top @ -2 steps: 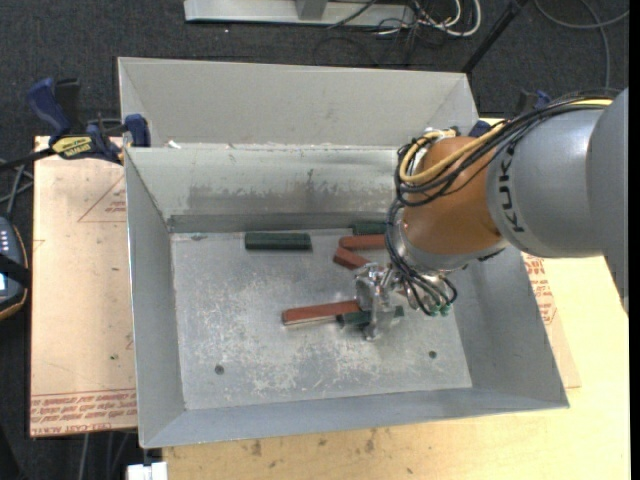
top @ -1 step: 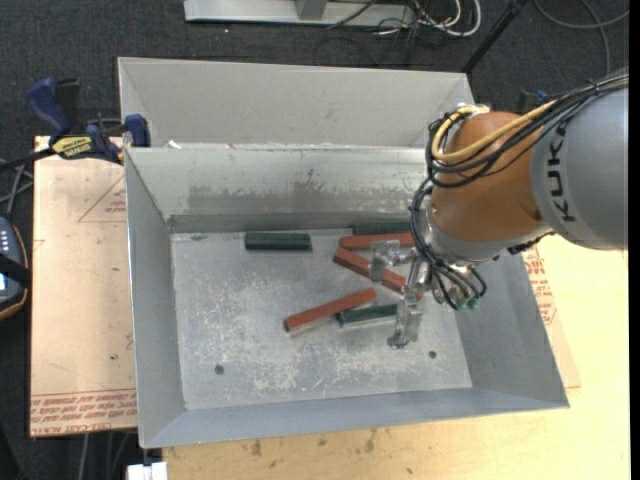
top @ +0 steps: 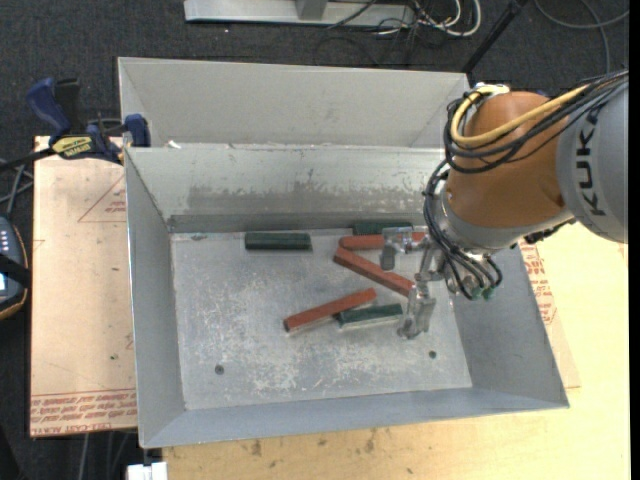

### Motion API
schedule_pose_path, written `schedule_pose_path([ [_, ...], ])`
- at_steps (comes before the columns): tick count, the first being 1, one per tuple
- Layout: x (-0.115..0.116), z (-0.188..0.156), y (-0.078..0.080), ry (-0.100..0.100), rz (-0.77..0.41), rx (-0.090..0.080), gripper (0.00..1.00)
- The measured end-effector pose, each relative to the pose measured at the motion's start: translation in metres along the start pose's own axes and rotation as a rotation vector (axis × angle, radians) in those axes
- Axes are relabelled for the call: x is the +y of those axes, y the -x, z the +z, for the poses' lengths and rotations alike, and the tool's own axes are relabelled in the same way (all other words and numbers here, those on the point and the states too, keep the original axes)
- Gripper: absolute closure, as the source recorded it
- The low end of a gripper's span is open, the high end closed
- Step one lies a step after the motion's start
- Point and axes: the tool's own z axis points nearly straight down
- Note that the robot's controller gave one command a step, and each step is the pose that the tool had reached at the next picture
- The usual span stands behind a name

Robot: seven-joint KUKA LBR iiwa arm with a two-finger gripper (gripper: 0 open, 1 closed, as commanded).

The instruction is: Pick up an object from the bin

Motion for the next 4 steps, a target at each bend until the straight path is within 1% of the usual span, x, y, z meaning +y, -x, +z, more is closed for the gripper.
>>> schedule_pose_path([
  [1, -0.008, 0.126, 0.053, 0.001, -0.191, 0.008, 1.00],
  [2, -0.008, 0.127, 0.053, 0.001, -0.190, 0.002, 0.00],
  [3, -0.008, 0.127, 0.053, 0.001, -0.190, 0.002, 0.00],
  [4, 0.022, 0.118, 0.034, 0.003, -0.753, 0.004, 1.00],
])
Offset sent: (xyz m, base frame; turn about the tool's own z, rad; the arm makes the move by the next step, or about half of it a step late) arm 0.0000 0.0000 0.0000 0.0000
